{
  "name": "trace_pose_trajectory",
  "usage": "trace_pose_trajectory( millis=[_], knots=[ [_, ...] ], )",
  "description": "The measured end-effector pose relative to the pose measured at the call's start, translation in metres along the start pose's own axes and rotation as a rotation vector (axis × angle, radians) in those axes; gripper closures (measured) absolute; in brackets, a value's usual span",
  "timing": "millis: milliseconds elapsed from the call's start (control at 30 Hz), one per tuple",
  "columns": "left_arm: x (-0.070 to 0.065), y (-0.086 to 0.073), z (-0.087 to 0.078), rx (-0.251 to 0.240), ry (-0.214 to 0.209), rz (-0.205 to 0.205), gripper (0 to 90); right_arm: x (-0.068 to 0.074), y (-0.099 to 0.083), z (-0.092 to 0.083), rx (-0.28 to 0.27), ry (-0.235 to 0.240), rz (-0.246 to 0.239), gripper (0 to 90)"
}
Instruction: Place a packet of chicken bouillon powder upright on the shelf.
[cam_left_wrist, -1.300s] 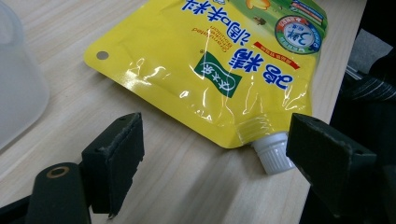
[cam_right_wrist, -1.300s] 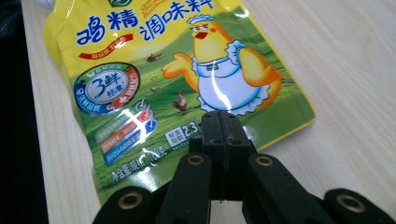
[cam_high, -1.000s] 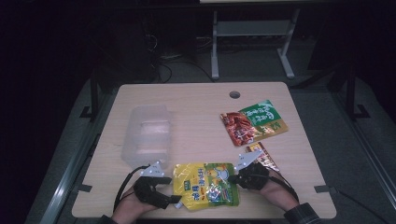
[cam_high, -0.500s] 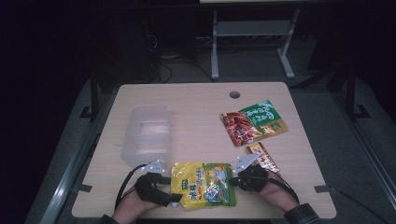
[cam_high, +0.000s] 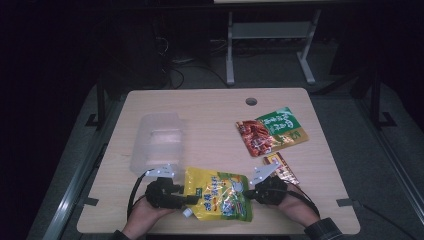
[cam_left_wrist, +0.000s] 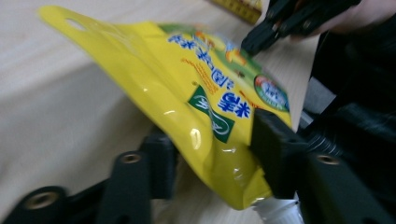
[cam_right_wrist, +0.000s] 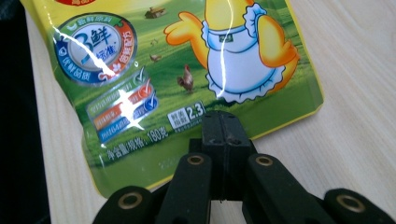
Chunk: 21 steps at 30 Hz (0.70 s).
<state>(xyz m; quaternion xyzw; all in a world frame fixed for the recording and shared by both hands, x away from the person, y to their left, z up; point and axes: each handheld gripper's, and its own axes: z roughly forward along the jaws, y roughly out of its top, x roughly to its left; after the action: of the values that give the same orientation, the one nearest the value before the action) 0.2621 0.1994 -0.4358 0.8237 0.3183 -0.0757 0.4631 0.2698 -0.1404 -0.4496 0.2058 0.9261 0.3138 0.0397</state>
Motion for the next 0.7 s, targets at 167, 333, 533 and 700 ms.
trace_pose_trajectory(
  millis=[167,333,533,700],
  knots=[
    [-0.001,0.011,-0.004,-0.023,-0.011,0.015,70.6,0.000,0.001,-0.001,-0.016,0.008,0.002,90.0],
    [-0.004,0.032,-0.007,-0.048,-0.019,0.053,87.6,0.001,0.003,-0.003,-0.038,0.030,0.004,90.0],
    [-0.006,0.052,-0.009,-0.063,-0.011,0.102,88.9,0.001,0.007,-0.004,-0.069,0.055,-0.002,90.0],
    [-0.009,0.078,-0.011,-0.091,-0.018,0.156,89.0,0.003,0.014,-0.005,-0.112,0.088,-0.005,90.0]
  ],
)
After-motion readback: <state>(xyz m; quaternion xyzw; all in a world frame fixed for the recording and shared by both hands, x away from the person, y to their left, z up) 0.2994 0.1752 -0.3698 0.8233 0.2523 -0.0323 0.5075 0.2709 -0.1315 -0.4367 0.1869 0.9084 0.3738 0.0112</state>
